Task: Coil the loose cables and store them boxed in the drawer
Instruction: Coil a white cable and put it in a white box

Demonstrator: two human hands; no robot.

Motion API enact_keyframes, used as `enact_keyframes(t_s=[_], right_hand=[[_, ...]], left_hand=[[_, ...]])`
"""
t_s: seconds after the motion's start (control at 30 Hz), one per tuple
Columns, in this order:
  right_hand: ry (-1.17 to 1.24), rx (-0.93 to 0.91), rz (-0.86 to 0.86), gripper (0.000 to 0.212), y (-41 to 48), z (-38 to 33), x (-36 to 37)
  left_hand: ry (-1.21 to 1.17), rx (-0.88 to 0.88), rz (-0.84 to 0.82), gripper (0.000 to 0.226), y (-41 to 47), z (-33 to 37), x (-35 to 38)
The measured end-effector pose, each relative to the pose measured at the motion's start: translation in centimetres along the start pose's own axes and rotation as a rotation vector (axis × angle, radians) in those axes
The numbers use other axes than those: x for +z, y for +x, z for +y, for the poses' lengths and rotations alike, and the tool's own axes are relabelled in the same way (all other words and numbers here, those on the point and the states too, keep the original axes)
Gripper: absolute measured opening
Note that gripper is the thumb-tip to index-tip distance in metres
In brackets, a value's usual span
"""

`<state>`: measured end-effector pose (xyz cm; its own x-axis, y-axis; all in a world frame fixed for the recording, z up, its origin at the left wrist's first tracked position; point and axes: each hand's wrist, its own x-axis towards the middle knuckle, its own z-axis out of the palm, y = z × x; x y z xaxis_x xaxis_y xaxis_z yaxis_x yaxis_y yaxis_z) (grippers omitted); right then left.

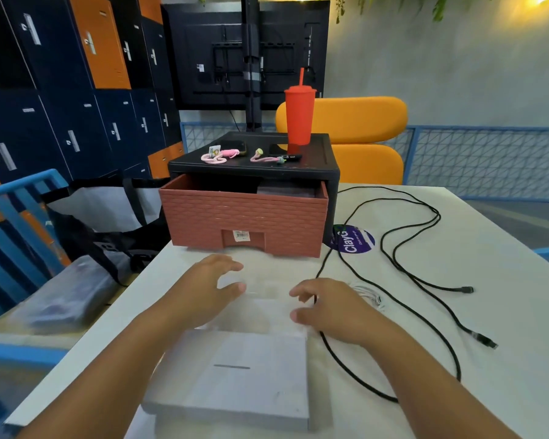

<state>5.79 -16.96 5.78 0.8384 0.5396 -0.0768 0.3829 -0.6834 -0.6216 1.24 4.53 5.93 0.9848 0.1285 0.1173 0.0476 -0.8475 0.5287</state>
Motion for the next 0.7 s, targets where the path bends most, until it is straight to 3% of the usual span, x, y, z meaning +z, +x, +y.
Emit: enact_keyframes(t_s=[0.07, 0.17, 0.3, 0.4, 0.5, 0.6, 0.7], right_hand=[[-0.075, -0.005, 0.020, 0.007, 0.2, 0.0, 0.8], [-0.067, 0.000, 0.093, 0.027, 0.5, 0.2, 1.2], [0.048, -0.017, 0.277, 0.018, 0.7, -0.2, -0.2], [0.106, -0.059, 0.402, 0.019, 0.9, -1.1, -1.7], [0.149, -0.097, 0.528, 0.018, 1.5, -1.9, -3.1], [0.160, -0.134, 0.628, 0.016, 2.3, -2.3, -4.1], [0.166, -0.173, 0.637, 0.016, 3.1, -2.1, -4.4]], left_hand=[[-0.017, -0.010, 0.015, 0.036, -0.4, 0.2, 0.2], [-0.050, 0.007, 0.041, 0.037, -0.8, 0.8, 0.1], [-0.194, 0.022, 0.121, 0.052, -0.8, 0.8, -0.1], [-0.266, -0.002, 0.301, 0.073, -0.4, 0.8, -0.3], [-0.489, -0.092, 0.440, 0.081, 0.4, 1.6, -0.6], [-0.670, -0.211, 0.428, 0.071, 1.6, 2.4, -0.4], [-0.781, -0.253, 0.438, 0.044, 2.7, 2.6, 0.5]])
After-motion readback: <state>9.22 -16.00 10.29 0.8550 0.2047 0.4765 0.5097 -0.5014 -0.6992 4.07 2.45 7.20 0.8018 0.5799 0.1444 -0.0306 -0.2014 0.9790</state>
